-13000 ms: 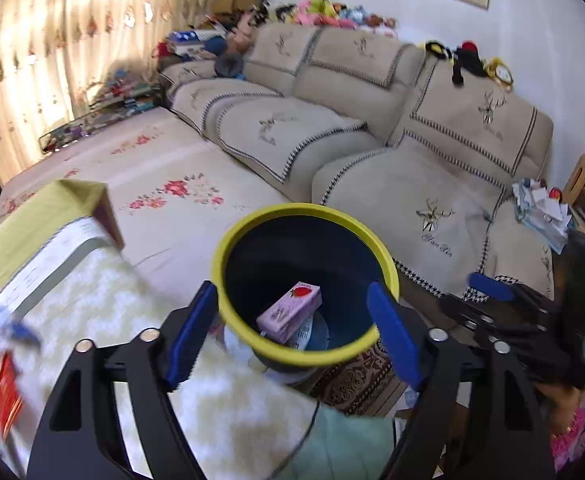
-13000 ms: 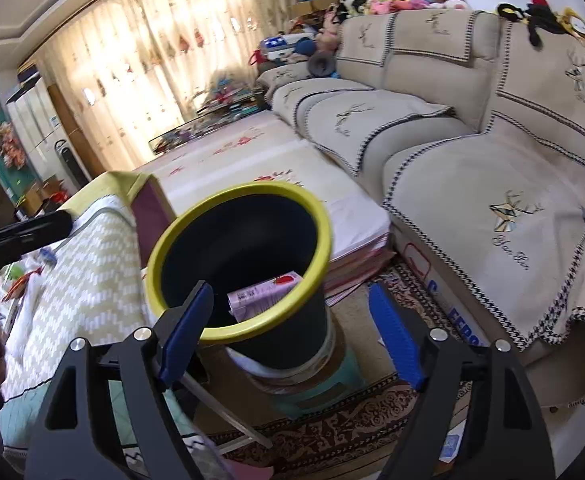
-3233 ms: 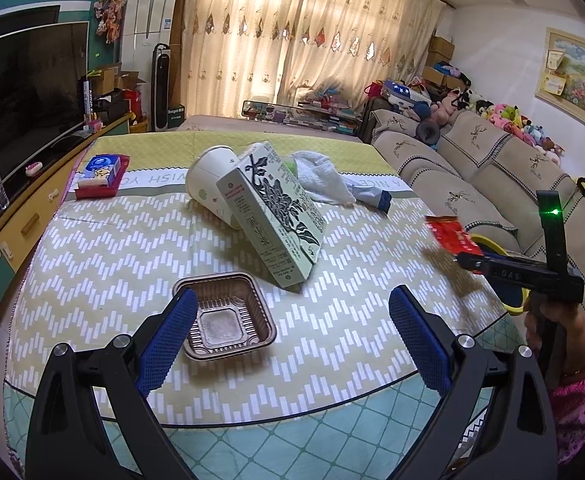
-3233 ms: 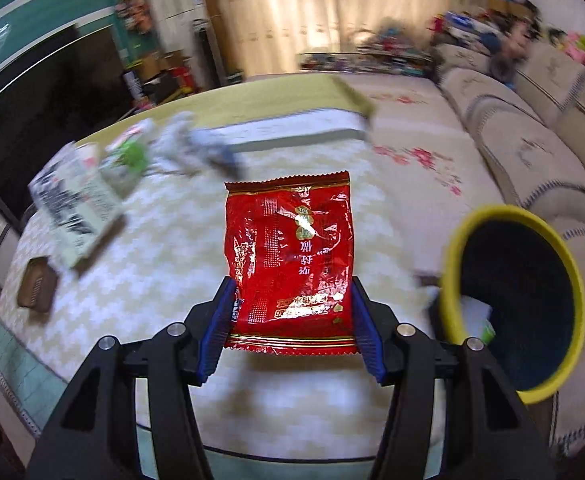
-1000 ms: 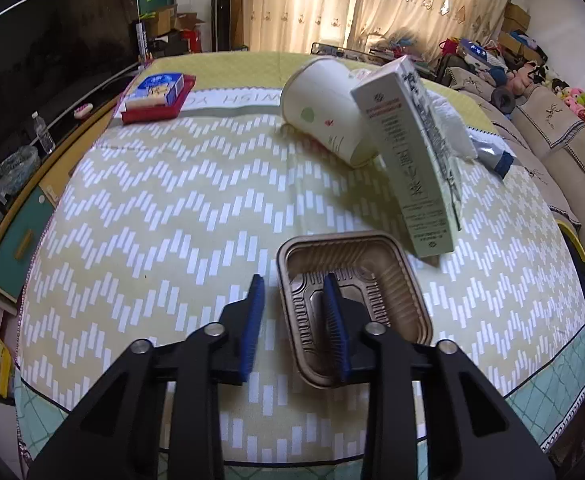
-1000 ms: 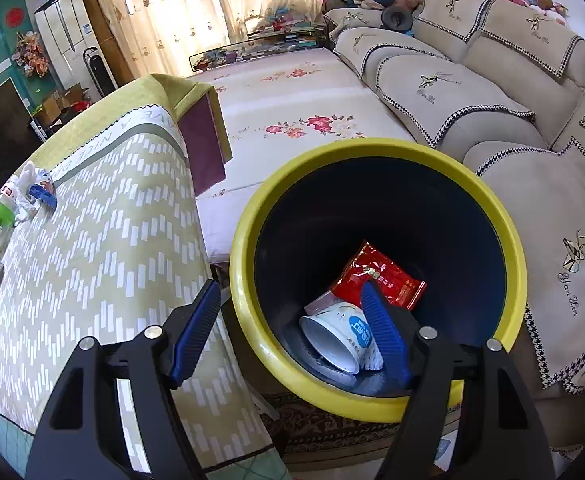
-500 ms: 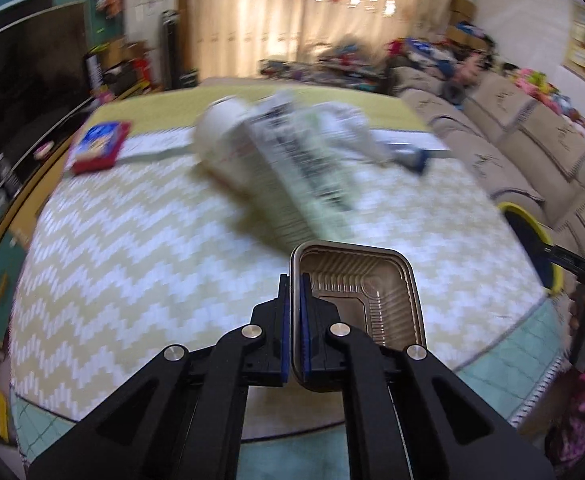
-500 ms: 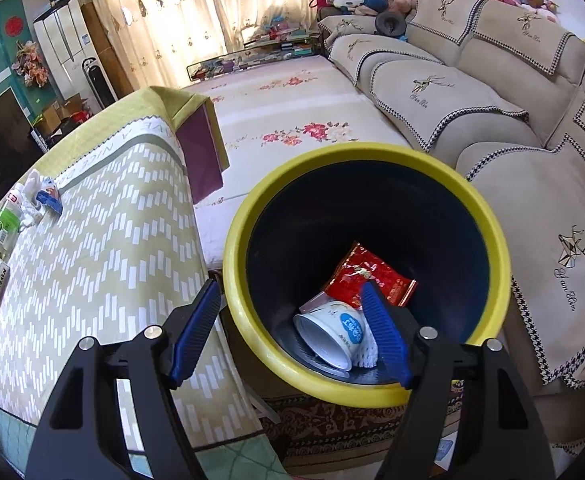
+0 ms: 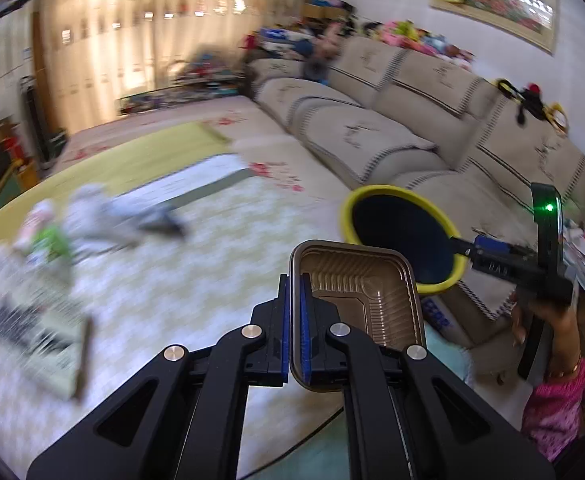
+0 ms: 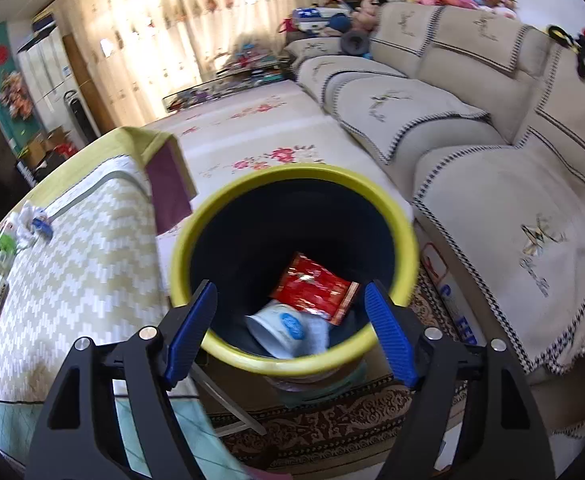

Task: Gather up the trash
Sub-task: 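Carry the foil tray over the bin and open the left gripper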

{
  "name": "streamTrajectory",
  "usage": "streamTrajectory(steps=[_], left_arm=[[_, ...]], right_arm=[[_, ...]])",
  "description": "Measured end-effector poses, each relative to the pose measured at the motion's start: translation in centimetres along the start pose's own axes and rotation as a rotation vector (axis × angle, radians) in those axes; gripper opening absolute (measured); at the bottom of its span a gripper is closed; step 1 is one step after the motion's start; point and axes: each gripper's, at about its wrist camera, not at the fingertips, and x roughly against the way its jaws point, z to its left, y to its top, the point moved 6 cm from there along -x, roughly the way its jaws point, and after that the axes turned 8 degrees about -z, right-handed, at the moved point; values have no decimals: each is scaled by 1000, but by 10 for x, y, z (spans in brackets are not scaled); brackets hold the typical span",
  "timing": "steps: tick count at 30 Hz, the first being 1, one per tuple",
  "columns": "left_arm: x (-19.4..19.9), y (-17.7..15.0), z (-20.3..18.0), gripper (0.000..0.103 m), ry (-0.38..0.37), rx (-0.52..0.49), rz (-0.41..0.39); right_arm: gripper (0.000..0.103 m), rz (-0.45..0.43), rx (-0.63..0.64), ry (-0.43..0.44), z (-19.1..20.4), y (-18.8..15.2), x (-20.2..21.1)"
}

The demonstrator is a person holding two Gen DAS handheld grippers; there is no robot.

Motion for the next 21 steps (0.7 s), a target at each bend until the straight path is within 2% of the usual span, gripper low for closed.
streamTrajectory(steps=[2,7,10,17,19,21], left_arm=[[-25,13,-24,5,-49,-18,21],[-81,34,-69,5,-88,-63,59],[-113,41,-88,5,-109,-53,91],[-175,45,-117,6,-114,-44,140],[-184,45,-120,11,-108,-40,148],[-188,46,-122,33,-106,-25,148]], right_arm=[[72,0,-23,-14,-13,-2,2],[72,7,-60,-47,-41,-9,7],[72,0,-79,-58,-53,-11,11],[73,5,-103,-62,-65,-17,10],[73,9,-107,-63,-64,-18,8],[73,13,-111,-62,-66,-20,8]])
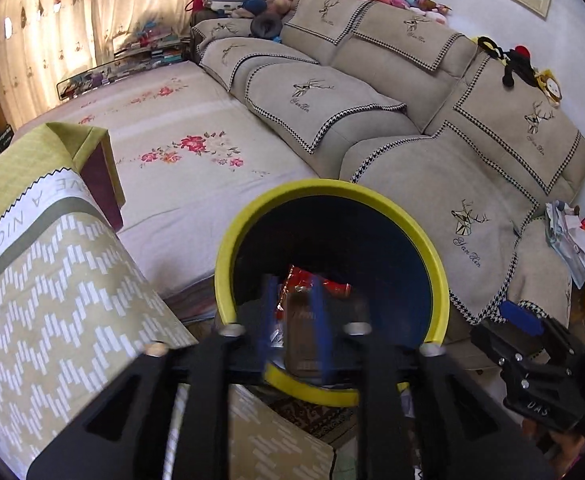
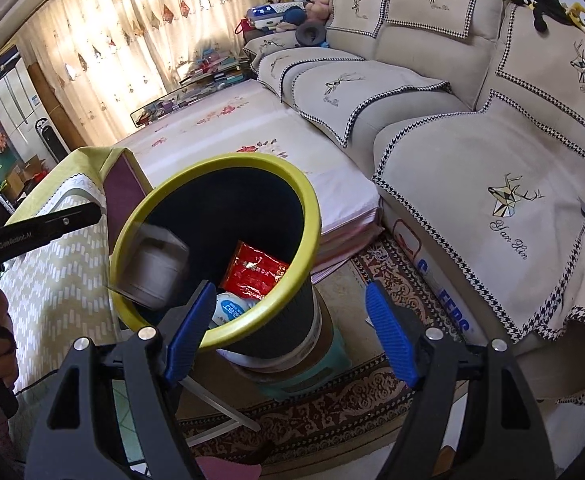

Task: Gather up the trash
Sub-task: 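Carry the foil tray over the bin and open the left gripper, then grasp the white-and-black printed box with the right gripper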

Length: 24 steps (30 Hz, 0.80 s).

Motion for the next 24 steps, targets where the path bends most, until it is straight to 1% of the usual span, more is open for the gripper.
streamTrajectory(steps=[3,4,5,6,7,9,12,14,16,17,19,21,24], left_arm=[[10,2,3,41,7,2,-27],[16,2,5,41,8,2,-37],[27,3,7,45,11,5,-56],[36,1,11,51,15,6,-71],[50,1,13,55,22,6,-99],[73,-3,19,70,34,5,-136],[114,-13,30,84,45,8,-192],[143,-22,37,88,58,11,-228],[168,-33,47,90,81,18,-263],[186,-41,56,91,108,25,-289],[210,-54,73,92,154,37,-313],[240,-73,100,92,220,72,-338],[272,-96,136,93,296,132,-347]], right_arm=[[73,3,-3,5,1,-1,-1],[73,3,-3,8,2,-1,-1],[73,3,-3,12,3,-1,-2],[73,3,-1,15,5,-1,-2],[73,4,2,21,8,-1,-2],[74,6,9,31,11,-2,-3],[74,12,28,48,22,-3,-5],[74,21,46,62,33,-3,-8],[74,26,65,77,45,-4,-9],[74,29,80,89,54,-4,-10],[74,31,102,107,69,-3,-10],[74,28,128,136,90,-1,-9],[74,24,172,179,123,1,-7]])
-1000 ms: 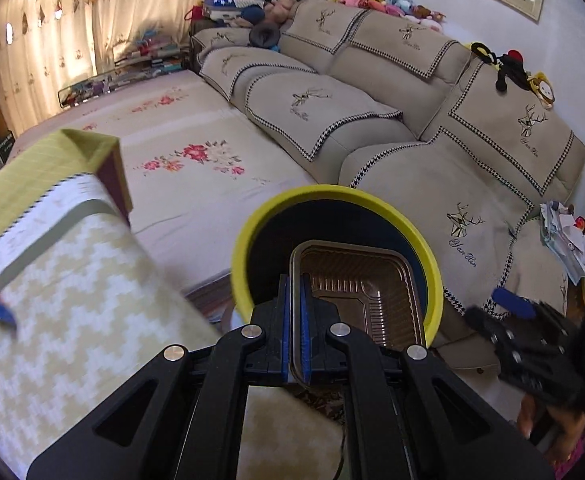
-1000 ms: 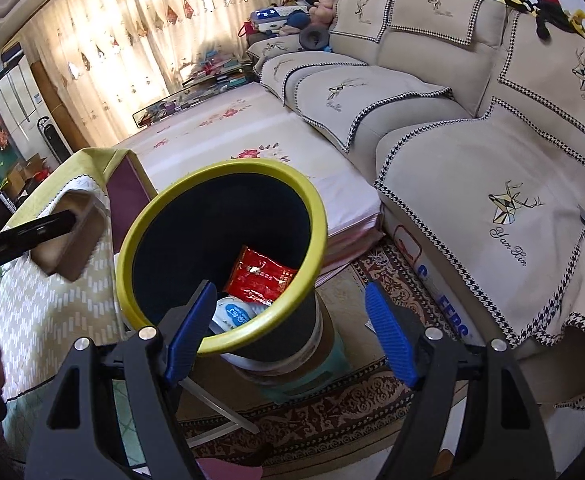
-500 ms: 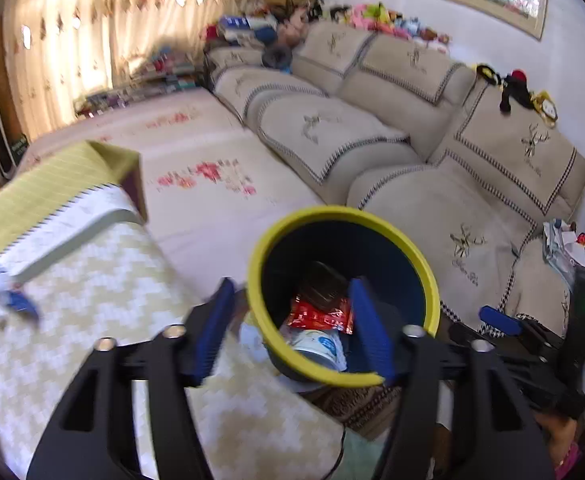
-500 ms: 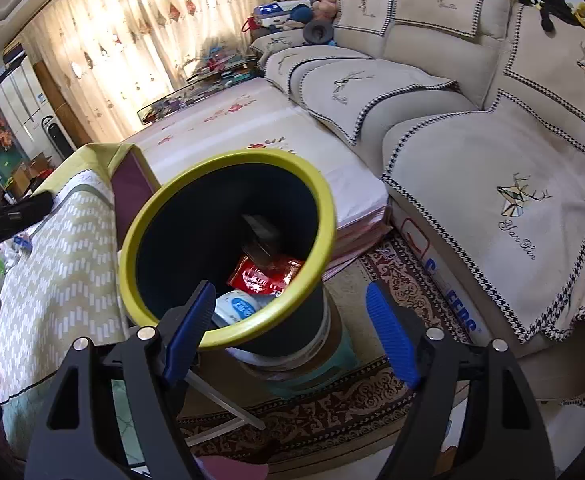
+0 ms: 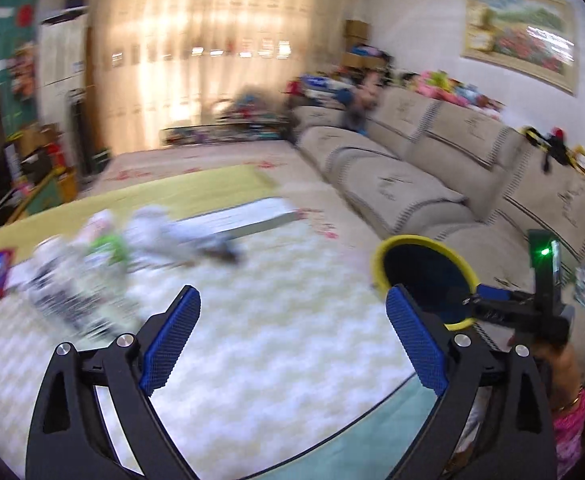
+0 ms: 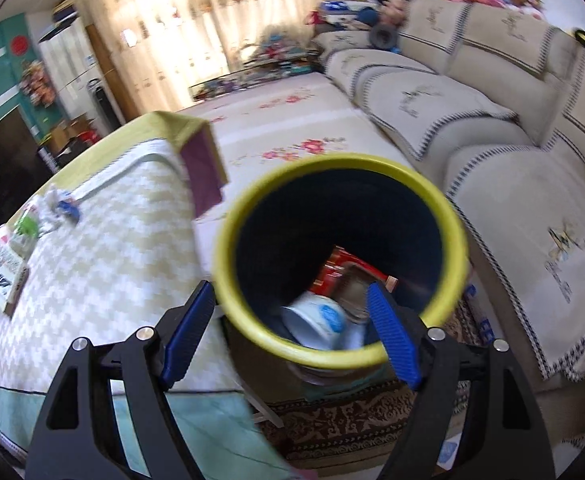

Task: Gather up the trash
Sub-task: 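Grasp the white-and-black printed box with the right gripper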

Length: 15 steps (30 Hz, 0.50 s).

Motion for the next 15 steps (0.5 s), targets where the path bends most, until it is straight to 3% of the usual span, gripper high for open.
streamTrajectory(steps=[8,15], left_arm=[[59,-30,112,93,171,142,-21],[87,-35,161,93,243,197,-67]], right_arm=[[75,12,172,121,104,15,-10],[75,39,315,277,213,10,-14]])
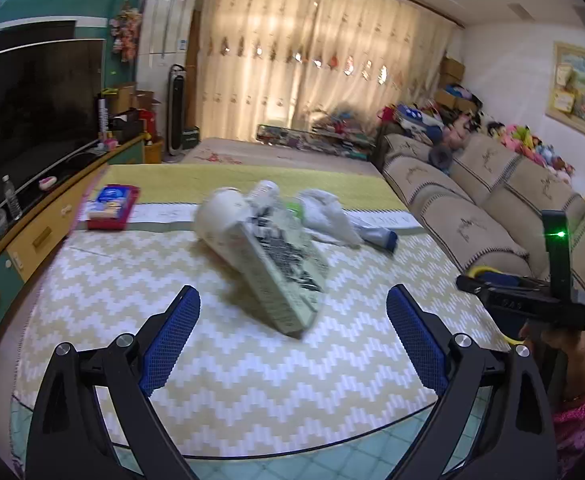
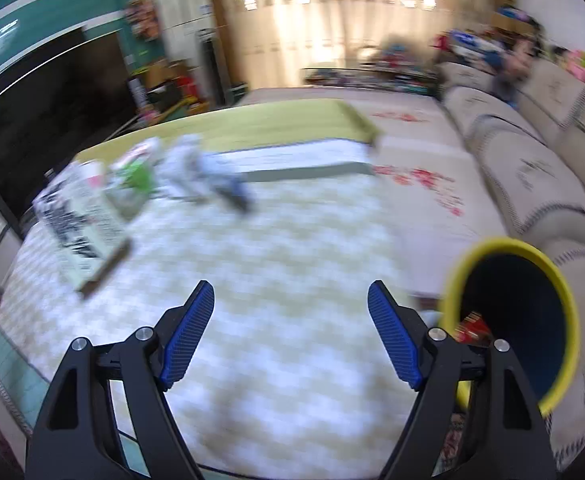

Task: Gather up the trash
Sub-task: 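Grasp the white-and-black printed box with the right gripper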

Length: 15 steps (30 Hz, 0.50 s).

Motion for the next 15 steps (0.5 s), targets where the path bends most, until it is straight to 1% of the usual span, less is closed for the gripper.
streamTrajectory(steps=[3,4,5,6,8,9,10,13,15], left_arm=[[6,4,15,93,21,22,-18],[8,5,21,93,28,26,-24],[12,5,28,93,39,30,-30],[14,5,35,93,49,34,-33],[21,5,46,93,74,47,-41],[23,5,51,93,82,54,-43],[24,4,58,93,93,65,-44],[23,0,68,93,107,88,-36],[22,-4,70,93,104,98,-30]], right_arm=[[76,12,69,97,47,3,-12],[80,19,92,128,61,3,-15],[81,24,125,173,81,4,-20],[83,25,143,196,91,3,-21],[84,29,191,249,117,6,-25],[88,30,215,275,129,7,-26],[93,32,238,300,138,7,-27],[96,37,331,354,166,9,-29],[96,37,392,363,176,9,-33]])
